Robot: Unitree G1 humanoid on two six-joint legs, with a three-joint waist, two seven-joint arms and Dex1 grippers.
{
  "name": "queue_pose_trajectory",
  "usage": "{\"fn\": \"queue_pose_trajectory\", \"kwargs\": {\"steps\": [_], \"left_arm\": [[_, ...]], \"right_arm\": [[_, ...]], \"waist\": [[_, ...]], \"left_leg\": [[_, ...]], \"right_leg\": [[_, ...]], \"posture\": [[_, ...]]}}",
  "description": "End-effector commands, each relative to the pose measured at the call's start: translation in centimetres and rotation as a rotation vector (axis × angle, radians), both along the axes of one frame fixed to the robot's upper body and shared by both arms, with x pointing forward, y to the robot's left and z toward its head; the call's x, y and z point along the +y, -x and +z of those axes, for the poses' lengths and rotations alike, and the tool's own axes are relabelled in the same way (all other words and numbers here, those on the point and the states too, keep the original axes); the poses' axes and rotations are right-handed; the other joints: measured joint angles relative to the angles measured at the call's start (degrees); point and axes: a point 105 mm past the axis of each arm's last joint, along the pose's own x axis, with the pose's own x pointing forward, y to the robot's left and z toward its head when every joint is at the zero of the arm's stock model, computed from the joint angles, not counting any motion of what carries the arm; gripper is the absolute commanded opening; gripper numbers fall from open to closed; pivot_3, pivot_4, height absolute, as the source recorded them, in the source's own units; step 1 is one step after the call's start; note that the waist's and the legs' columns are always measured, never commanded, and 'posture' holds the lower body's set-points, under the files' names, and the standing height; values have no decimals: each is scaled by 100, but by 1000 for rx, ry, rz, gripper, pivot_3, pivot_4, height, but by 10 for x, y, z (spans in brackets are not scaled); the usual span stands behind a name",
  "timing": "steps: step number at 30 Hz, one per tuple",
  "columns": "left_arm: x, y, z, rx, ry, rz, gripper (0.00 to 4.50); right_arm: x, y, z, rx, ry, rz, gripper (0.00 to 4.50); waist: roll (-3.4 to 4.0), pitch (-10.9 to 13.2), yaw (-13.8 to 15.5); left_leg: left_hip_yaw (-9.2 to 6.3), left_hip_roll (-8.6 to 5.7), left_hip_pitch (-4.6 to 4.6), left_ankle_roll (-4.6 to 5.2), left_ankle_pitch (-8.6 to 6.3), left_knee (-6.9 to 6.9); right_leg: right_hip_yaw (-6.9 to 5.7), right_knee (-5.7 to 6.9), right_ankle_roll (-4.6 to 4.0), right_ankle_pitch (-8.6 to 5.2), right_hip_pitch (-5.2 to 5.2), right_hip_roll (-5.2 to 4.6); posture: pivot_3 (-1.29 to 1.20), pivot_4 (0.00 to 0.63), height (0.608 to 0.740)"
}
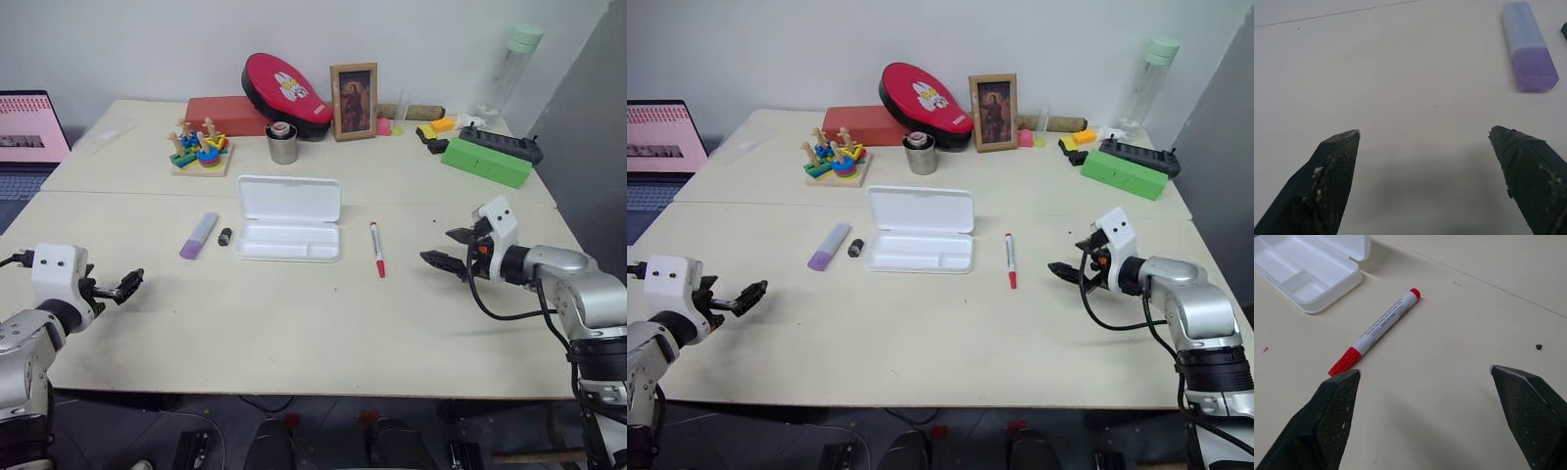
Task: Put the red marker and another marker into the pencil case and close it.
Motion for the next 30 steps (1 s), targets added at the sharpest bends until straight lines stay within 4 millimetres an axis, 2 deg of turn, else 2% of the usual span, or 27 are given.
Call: {"fn": "queue_pose_trajectory", "kwargs": {"steps": [1, 20, 30], "left_arm": [[8, 3, 15, -18, -41, 23, 4500], [2, 5, 14, -19, -40, -16, 4500], [-1, 5, 13, -23, -29, -24, 4500]], "right_arm": [[2, -3, 15, -51, -6, 6, 4481], [2, -1, 5, -21, -12, -10, 4481], [3, -2, 8, -29, -8, -4, 4481]], "waist": [[1, 0, -1], [0, 0, 0], [0, 0, -2]], "left_leg": [[0, 0, 0, 0, 0, 0], [0, 0, 0, 0, 0, 0], [0, 0, 0, 0, 0, 0]], "right_leg": [[0, 0, 1, 0, 0, 0], [0, 1, 0, 0, -1, 0], [0, 2, -1, 0, -1, 0]], "posture": [[0, 150, 740], [0, 150, 740], [0, 150, 740]]}}
